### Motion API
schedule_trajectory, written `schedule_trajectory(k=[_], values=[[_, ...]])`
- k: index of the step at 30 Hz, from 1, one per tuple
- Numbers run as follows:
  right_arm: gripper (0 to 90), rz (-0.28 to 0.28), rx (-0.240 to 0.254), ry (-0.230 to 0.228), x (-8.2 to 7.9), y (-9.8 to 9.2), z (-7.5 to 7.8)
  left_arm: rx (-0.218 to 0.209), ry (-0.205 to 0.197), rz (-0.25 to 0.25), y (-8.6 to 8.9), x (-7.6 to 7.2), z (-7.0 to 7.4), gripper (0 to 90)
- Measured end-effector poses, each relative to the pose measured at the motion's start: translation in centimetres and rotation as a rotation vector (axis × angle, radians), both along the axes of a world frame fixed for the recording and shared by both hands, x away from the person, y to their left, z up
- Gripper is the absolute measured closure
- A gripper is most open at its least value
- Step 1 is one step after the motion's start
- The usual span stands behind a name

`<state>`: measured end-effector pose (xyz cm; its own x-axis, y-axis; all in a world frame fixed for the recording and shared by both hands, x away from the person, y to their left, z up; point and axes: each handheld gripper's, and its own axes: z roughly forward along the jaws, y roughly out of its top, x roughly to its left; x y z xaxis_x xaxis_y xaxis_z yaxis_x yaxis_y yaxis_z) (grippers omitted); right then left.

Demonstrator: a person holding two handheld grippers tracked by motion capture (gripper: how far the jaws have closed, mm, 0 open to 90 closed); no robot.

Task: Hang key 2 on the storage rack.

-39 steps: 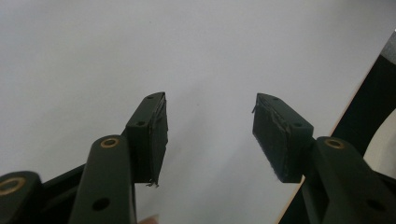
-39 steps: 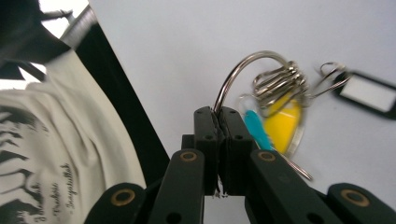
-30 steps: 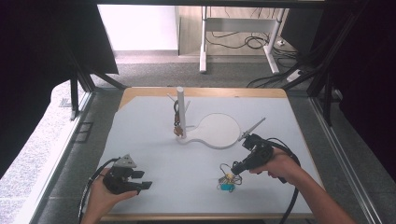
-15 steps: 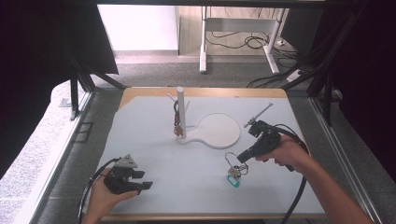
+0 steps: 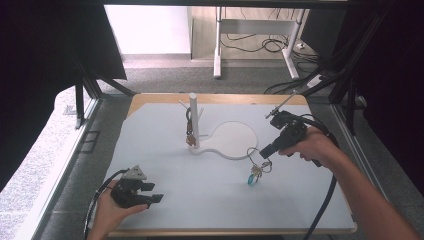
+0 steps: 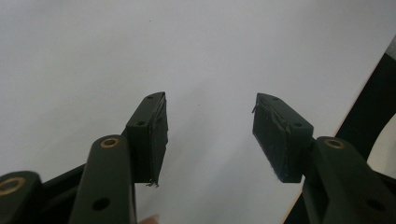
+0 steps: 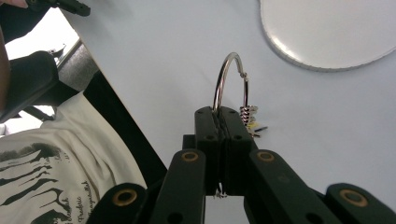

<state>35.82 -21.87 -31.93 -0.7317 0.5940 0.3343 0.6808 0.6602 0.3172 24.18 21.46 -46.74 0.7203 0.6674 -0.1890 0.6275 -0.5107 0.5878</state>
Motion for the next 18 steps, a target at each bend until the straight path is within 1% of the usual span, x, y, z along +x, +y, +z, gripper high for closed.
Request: schedule_trajectory(k=[5, 8, 16, 18], values=[[88.1, -0.01, -0.003, -0.002, 0.6, 0.0, 0.4, 0.001, 0.0, -0.001, 0.0, 0.0, -0.1, 45.8], [88.2, -0.01, -0.005, -0.005, 0.9, 0.0, 0.6, -0.006, 0.003, 0.006, -0.2, 0.0, -0.1, 45.8], [88.2, -0.017, -0.001, -0.006, 1.7, 0.4, 0.8, 0.0, 0.001, 0.0, -0.1, 0.0, -0.1, 45.8], [88.2, -0.019, -0.001, -0.012, 1.9, 0.6, 0.9, -0.002, 0.002, 0.001, -0.2, 0.0, -0.1, 45.8]])
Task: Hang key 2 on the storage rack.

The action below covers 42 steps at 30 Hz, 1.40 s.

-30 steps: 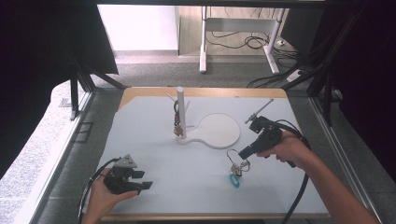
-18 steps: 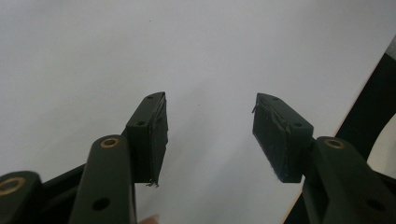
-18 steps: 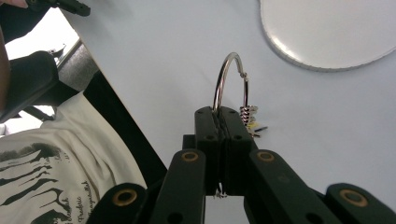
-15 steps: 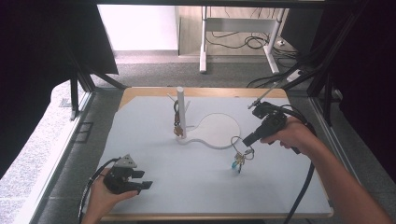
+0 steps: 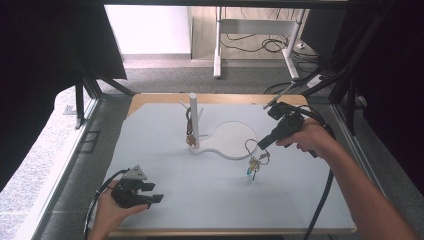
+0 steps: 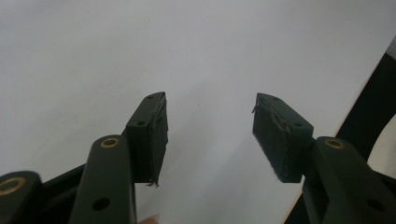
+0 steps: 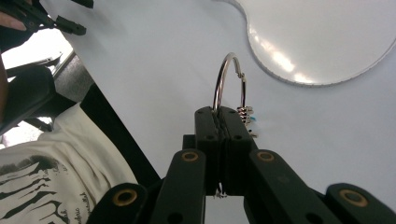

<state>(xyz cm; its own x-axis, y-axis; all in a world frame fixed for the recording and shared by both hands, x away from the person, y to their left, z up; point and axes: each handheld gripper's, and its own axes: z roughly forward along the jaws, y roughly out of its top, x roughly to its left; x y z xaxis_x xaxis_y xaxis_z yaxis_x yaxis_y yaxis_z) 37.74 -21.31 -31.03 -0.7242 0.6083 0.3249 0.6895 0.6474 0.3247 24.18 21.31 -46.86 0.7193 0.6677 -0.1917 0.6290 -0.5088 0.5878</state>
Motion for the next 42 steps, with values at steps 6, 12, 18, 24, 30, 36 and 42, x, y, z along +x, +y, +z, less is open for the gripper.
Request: schedule_trajectory(k=[6, 12, 18, 24, 30, 36, 42], values=[[88.2, -0.003, 0.011, -0.018, 0.7, 0.7, 0.8, 0.002, 0.001, -0.001, 0.0, 0.0, 0.0, 45.8], [88.2, -0.011, 0.006, -0.024, 1.7, 1.4, 1.5, 0.001, -0.003, -0.002, 0.1, -0.1, 0.1, 45.8], [88.2, -0.014, 0.009, -0.024, 2.4, 2.2, 1.8, -0.003, -0.002, -0.003, 0.2, -0.1, 0.2, 45.8], [88.2, -0.008, 0.007, -0.028, 3.2, 3.3, 2.0, -0.002, -0.003, -0.004, 0.2, -0.1, 0.2, 45.8], [88.2, -0.017, 0.021, -0.037, 4.1, 4.1, 2.4, 0.0, -0.001, -0.004, 0.3, -0.1, 0.2, 45.9], [88.2, -0.031, 0.034, -0.04, 5.1, 4.4, 2.7, 0.0, -0.001, -0.004, 0.2, -0.1, 0.2, 45.8], [88.2, -0.05, 0.036, -0.054, 5.8, 4.3, 2.9, -0.003, 0.002, 0.0, 0.1, -0.2, 0.1, 45.8]])
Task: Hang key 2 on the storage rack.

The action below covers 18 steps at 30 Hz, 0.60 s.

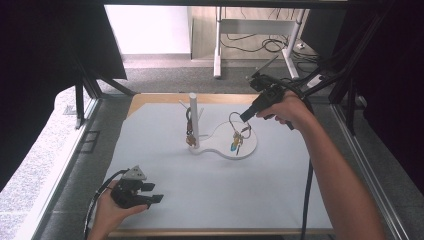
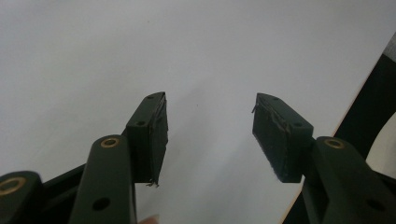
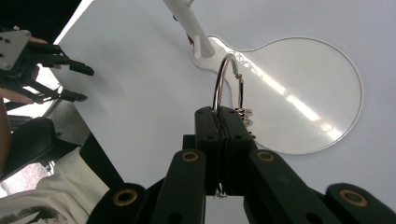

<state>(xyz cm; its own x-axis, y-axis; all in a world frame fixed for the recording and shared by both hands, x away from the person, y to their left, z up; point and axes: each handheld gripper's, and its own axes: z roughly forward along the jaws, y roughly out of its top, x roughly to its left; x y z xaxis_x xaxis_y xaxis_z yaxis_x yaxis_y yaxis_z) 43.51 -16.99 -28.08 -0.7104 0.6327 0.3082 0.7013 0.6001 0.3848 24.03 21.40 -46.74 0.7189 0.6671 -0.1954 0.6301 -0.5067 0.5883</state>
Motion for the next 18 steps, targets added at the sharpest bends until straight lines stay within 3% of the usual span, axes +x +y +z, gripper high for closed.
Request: schedule_trajectory(k=[18], values=[[88.2, -0.01, -0.007, -0.009, 2.3, 1.8, 0.2, -0.004, -0.005, -0.002, 0.1, -0.1, 0.1, 45.8]])
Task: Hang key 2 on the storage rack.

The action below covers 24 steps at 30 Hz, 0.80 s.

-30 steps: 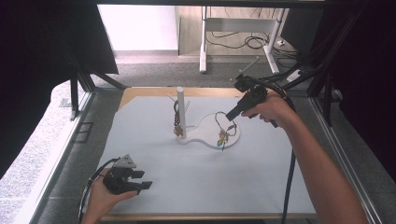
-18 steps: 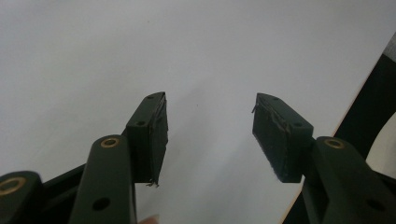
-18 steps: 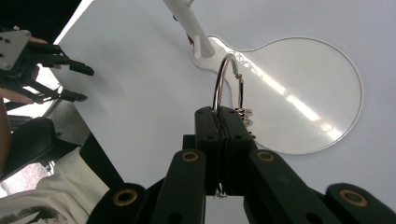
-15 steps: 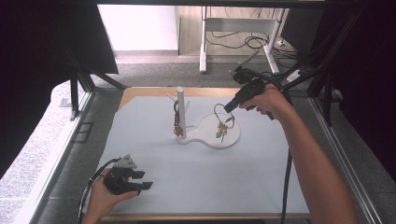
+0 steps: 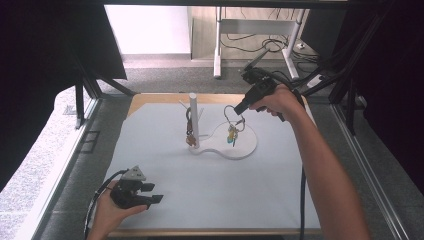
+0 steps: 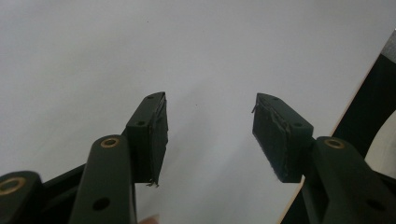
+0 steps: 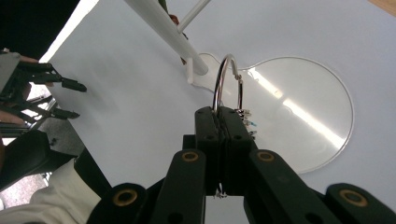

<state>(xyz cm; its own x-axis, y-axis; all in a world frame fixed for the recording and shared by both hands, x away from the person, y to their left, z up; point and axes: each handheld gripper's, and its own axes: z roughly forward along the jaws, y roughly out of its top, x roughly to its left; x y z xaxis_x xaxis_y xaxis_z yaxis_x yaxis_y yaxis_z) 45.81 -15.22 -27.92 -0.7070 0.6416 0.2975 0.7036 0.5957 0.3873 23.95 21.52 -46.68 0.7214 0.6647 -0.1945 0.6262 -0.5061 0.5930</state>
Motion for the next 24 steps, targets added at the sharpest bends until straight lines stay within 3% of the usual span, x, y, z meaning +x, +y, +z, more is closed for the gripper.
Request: schedule_trajectory(k=[24], values=[[88.2, -0.008, -0.033, 0.015, 2.6, 2.6, -1.2, -0.018, 0.007, 0.018, 0.6, 0.0, -0.1, 45.8]])
